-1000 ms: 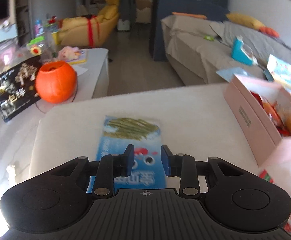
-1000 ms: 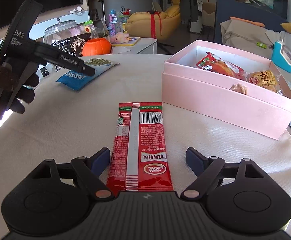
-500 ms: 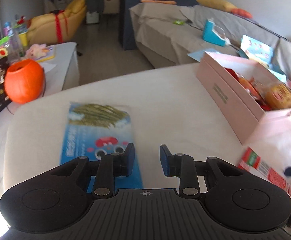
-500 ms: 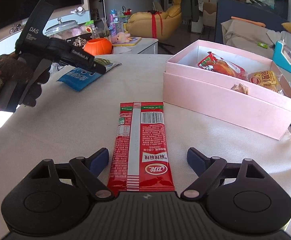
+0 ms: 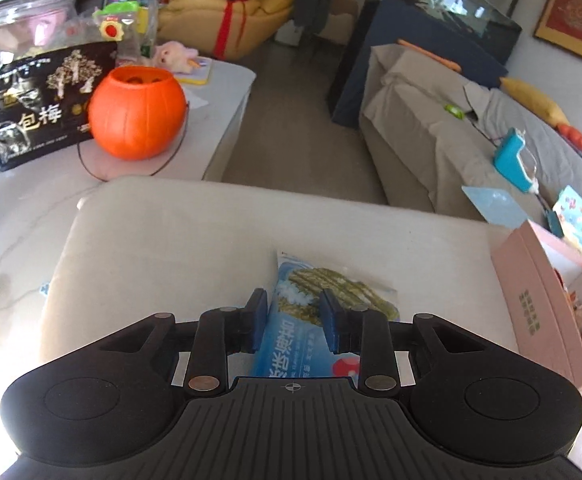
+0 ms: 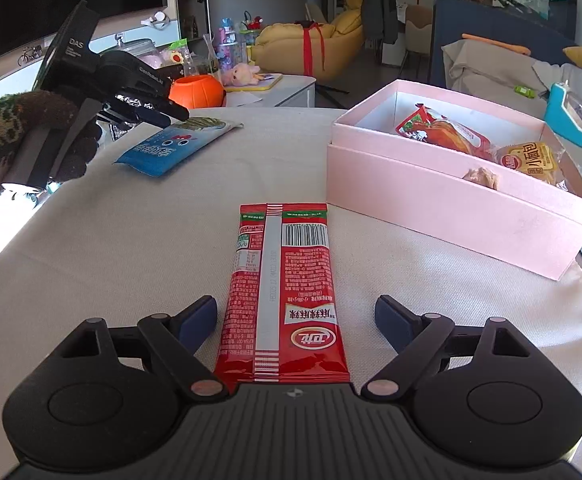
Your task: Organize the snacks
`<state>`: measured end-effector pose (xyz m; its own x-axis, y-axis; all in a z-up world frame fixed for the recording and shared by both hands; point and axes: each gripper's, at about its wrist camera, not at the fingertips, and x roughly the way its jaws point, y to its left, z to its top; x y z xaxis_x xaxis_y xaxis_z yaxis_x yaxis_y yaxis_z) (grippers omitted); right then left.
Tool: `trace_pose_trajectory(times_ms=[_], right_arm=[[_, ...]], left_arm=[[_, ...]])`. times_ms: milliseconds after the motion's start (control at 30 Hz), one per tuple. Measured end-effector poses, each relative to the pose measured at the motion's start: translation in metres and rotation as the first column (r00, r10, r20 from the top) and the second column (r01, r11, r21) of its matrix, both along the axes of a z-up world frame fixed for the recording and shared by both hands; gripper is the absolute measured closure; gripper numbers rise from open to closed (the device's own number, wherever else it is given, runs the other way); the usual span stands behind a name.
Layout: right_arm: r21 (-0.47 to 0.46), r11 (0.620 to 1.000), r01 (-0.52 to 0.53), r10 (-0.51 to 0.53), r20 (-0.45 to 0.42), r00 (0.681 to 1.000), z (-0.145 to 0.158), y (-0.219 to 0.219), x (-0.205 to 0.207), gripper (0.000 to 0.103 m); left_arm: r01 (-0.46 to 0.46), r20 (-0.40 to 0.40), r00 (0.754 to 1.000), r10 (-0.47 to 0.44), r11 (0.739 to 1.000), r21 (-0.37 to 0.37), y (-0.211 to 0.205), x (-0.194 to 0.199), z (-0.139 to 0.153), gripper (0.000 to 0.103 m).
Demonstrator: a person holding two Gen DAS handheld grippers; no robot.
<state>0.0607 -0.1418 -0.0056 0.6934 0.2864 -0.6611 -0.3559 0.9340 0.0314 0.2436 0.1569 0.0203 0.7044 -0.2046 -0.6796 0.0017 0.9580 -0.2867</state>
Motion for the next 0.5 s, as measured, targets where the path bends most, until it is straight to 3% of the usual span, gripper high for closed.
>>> trace_pose_trajectory(times_ms=[133, 367, 500], right_arm=[[0.007, 1.0, 0.0, 0.0, -0.001, 1.0, 0.0, -0.001, 0.0, 0.016], [0.027, 1.0, 0.0, 0.0, -0.003, 1.0, 0.0, -0.004, 0.001, 0.016], [0.037, 0.999, 0.002, -0.002, -0.004, 1.0, 0.0, -0.007, 0.001, 0.016]], left_arm=[[0.137, 0.013, 0.99, -0.137, 0.991, 0.0, -0.021, -0.016, -0.003, 0.07], [0.33, -0.032, 0.944, -0.328, 0.943, 0.049, -0.062, -0.065, 0.002, 0.069], [0.339, 0.0, 0.937, -0.35, 0.908, 0.247, -0.088, -0.097, 0.019, 0.071]])
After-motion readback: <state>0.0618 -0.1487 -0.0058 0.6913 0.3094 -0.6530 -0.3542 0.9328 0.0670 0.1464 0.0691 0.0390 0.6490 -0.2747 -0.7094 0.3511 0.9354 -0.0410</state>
